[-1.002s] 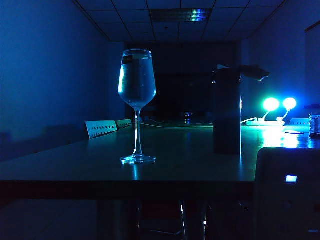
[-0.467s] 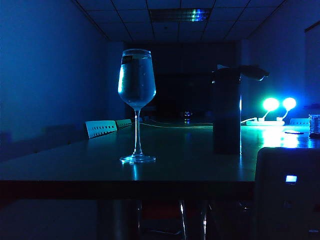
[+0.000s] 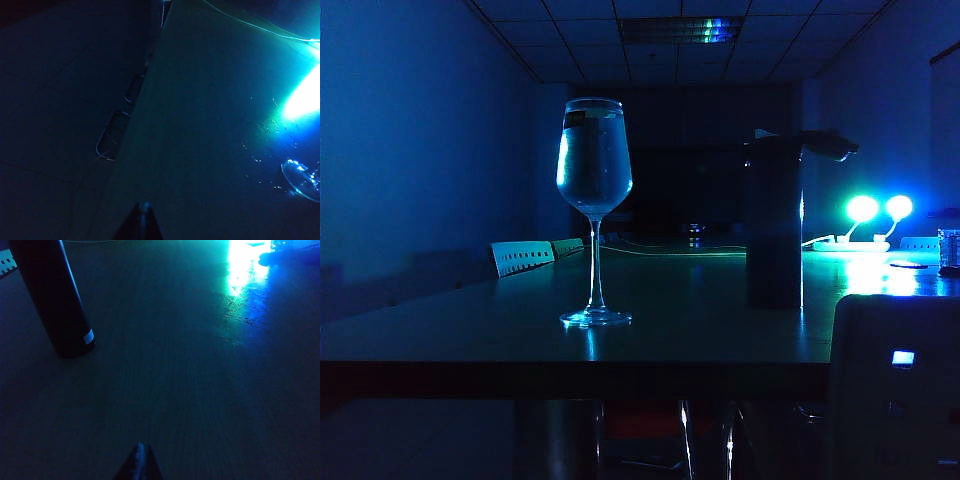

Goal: Pick up the black thermos cup, pour some water from it into the stemmed glass, and then put the thermos cup back on the table.

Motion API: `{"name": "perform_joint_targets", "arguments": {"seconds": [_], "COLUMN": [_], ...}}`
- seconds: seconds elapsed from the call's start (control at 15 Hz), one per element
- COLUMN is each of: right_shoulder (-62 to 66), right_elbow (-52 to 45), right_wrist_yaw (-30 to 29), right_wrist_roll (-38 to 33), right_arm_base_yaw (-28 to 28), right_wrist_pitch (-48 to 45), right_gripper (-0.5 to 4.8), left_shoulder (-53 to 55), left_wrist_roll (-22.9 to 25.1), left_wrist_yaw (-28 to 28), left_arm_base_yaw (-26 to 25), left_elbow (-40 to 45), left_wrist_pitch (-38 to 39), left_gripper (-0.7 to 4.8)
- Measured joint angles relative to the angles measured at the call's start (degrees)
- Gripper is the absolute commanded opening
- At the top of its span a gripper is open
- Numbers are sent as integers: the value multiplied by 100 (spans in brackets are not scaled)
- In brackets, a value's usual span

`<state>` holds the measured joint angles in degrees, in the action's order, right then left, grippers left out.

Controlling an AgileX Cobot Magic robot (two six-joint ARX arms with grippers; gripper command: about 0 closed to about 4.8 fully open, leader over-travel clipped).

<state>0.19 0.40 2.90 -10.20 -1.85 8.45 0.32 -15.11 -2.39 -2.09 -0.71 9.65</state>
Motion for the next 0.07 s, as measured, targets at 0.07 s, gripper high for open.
{"name": "perform_joint_targets", "arguments": {"seconds": [0.07], "right_shoulder": [0], "right_elbow": [0], "right_wrist_yaw": [0], "right_wrist_roll": [0], "right_arm_base_yaw": [0], "right_wrist_pitch": [0], "right_gripper": [3], "left_shoulder": [0], "left_wrist_roll": [0], "left_wrist_yaw": [0], "left_arm_base_yaw": [0], "left_elbow": [0], "left_wrist_pitch": [0], "left_gripper": [-5]}}
